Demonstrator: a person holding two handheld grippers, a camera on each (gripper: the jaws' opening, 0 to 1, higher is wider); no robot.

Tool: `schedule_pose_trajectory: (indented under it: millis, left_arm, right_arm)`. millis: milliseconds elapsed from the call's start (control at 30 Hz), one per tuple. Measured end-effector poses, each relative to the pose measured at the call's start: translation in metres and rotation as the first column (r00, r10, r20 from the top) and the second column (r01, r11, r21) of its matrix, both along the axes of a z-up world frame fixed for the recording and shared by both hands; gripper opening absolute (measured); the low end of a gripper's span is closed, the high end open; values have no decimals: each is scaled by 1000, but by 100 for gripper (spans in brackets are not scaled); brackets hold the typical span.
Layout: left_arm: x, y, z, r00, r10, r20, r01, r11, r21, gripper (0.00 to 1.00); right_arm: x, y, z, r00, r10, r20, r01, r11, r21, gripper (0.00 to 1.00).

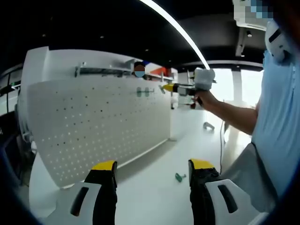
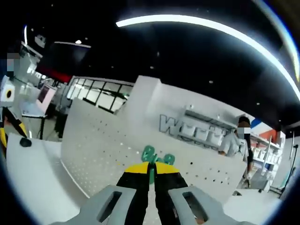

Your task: Insert the hook assembly into the mounting plate slot until the hook locks in place.

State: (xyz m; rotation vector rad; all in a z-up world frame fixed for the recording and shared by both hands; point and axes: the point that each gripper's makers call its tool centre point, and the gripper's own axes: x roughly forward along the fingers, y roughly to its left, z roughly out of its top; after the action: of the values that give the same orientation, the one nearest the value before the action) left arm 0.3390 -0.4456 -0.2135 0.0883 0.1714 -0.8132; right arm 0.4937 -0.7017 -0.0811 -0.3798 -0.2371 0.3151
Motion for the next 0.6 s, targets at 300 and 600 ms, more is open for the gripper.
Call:
schedule_pose_trajectory:
  millis: [300,600]
  left_arm:
    - [0,1,1,1000,3,-1,-3,1000,5,63]
    - [1,0,-1,1000,5,-5,-5,1000,7,63]
  right_arm:
    - [2,-12,15,996,-37,78,37,999,-3,1]
    - [6,-23,22,987,-57,148,61,998,-26,1]
